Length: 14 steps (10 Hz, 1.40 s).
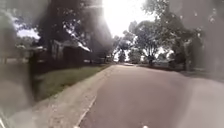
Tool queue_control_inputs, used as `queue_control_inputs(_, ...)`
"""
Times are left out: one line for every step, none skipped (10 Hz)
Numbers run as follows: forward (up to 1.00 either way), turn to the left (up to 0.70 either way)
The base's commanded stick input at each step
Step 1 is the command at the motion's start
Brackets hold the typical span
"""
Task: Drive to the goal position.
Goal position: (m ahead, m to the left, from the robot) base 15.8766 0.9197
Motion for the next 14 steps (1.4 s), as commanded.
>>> queue_control_inputs(1.0, 0.0)
queue_control_inputs(1.0, 0.0)
queue_control_inputs(1.0, -0.05)
queue_control_inputs(1.0, -0.08)
queue_control_inputs(1.0, -0.07)
queue_control_inputs(1.0, 0.0)
queue_control_inputs(1.0, 0.0)
queue_control_inputs(1.0, 0.0)
queue_control_inputs(1.0, 0.0)
queue_control_inputs(1.0, 0.0)
queue_control_inputs(1.0, -0.01)
queue_control_inputs(1.0, -0.17)
queue_control_inputs(1.0, -0.38)
queue_control_inputs(1.0, -0.38)
